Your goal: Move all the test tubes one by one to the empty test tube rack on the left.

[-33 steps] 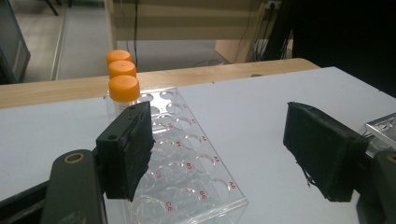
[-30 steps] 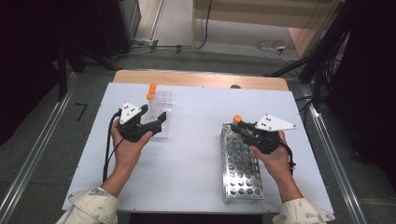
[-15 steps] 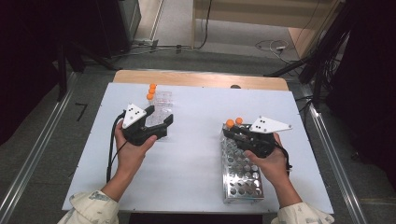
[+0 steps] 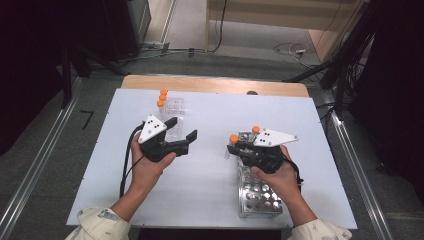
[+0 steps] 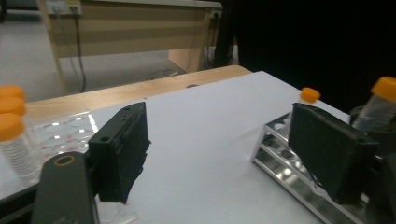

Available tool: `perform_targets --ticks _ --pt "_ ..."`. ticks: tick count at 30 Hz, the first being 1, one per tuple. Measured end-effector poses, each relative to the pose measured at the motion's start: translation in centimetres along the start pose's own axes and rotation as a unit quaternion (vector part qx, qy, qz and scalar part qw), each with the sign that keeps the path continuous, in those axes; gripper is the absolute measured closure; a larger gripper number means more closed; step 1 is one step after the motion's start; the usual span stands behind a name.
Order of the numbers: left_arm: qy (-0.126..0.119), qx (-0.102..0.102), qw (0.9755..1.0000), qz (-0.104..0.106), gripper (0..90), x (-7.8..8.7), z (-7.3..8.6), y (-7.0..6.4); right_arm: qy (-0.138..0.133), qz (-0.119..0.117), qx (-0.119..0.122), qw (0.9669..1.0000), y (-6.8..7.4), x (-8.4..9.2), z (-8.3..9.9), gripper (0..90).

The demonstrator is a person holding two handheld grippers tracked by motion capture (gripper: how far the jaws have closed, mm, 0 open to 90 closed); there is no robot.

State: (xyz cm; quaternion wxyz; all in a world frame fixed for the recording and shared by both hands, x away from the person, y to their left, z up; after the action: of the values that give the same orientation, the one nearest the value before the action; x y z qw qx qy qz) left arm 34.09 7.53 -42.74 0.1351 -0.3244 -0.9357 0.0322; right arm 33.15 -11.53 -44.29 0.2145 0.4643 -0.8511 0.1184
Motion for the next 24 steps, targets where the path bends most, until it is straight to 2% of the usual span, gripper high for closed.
perform_targets --ticks 6,11,21,24 --pt "0.004 -0.018 0.9987 0.047 13.5 0.0 -0.3 -3.1 0.012 -0.012 0.007 0.9998 1.1 -0.7 0.1 72.5" --pt "0.007 -0.027 0.997 0.072 10.8 -0.1 -0.2 -5.0 0.02 -0.018 0.01 0.9996 1.9 -1.0 0.1 72.5" --pt "0.024 -0.047 0.9943 0.093 9.9 -0.7 0.8 -6.6 0.036 -0.039 0.018 0.9984 3.7 -1.8 0.1 72.5" --pt "0.025 -0.051 0.9935 0.099 12.7 -0.8 1.0 -7.0 0.039 -0.046 0.024 0.9979 4.3 -2.1 0.1 72.4"
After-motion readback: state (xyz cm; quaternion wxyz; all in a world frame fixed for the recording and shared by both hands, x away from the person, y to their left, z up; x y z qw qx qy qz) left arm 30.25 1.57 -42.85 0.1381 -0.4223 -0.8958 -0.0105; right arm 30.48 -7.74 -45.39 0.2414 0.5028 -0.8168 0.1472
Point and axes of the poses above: each handheld gripper's, and its own axes: x roughly backward along the jaws, z roughly out of its underside, y roughly to its left, the point moved 8 cm from there along -x, roughly forward along the jaws, and after that the axes turned 2 degrees about z, right-handed, at the moved point
